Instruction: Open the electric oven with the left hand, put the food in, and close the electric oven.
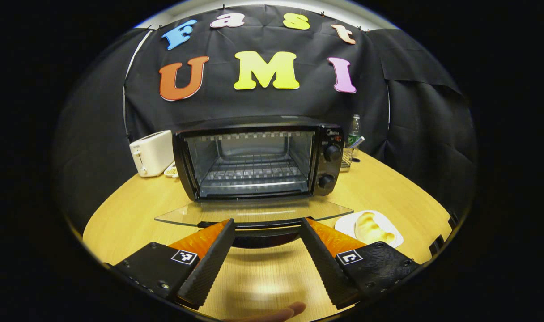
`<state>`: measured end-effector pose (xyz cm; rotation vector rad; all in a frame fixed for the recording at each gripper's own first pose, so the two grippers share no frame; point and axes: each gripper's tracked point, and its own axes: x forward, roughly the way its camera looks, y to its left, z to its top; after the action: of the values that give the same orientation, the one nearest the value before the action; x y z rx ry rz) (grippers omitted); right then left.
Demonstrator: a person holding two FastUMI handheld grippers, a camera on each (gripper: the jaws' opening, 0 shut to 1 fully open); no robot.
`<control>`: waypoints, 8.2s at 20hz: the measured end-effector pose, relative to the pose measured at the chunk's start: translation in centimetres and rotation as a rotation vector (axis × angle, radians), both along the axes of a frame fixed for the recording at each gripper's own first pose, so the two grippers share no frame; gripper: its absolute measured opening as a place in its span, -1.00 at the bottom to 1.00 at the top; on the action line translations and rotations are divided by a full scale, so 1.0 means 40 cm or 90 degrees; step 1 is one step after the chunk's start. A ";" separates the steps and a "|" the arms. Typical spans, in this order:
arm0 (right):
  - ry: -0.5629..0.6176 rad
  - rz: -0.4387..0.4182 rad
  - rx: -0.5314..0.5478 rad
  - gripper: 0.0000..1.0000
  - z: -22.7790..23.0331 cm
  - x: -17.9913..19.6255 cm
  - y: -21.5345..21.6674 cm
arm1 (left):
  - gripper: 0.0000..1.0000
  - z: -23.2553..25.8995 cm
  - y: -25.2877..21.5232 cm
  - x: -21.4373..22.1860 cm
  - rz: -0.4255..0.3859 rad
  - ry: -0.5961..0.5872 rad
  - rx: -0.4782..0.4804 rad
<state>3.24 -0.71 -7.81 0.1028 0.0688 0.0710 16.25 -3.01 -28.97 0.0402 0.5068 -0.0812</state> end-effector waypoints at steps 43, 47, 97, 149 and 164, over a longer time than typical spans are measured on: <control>0.410 0.141 -0.130 0.81 -0.699 0.248 0.312 | 0.85 0.680 0.053 -0.451 0.023 -0.342 -0.025; 0.463 0.134 -0.139 0.65 -0.769 0.266 0.307 | 0.85 0.694 0.076 -0.460 0.028 -0.353 -0.030; 0.233 0.094 0.079 0.11 -0.664 0.874 0.961 | 0.85 0.553 0.401 -0.348 0.074 -0.308 -0.012; -0.061 0.035 -0.103 0.93 0.167 -0.005 0.154 | 0.91 -0.179 0.012 -0.089 0.020 0.111 -0.021; -0.055 0.069 -0.133 0.93 0.141 0.000 0.192 | 0.92 -0.211 0.015 -0.070 0.027 0.172 -0.005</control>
<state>3.24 6.96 -2.19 -0.1135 -0.0048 0.1765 13.47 -2.41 -37.41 0.0099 0.7767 -0.0471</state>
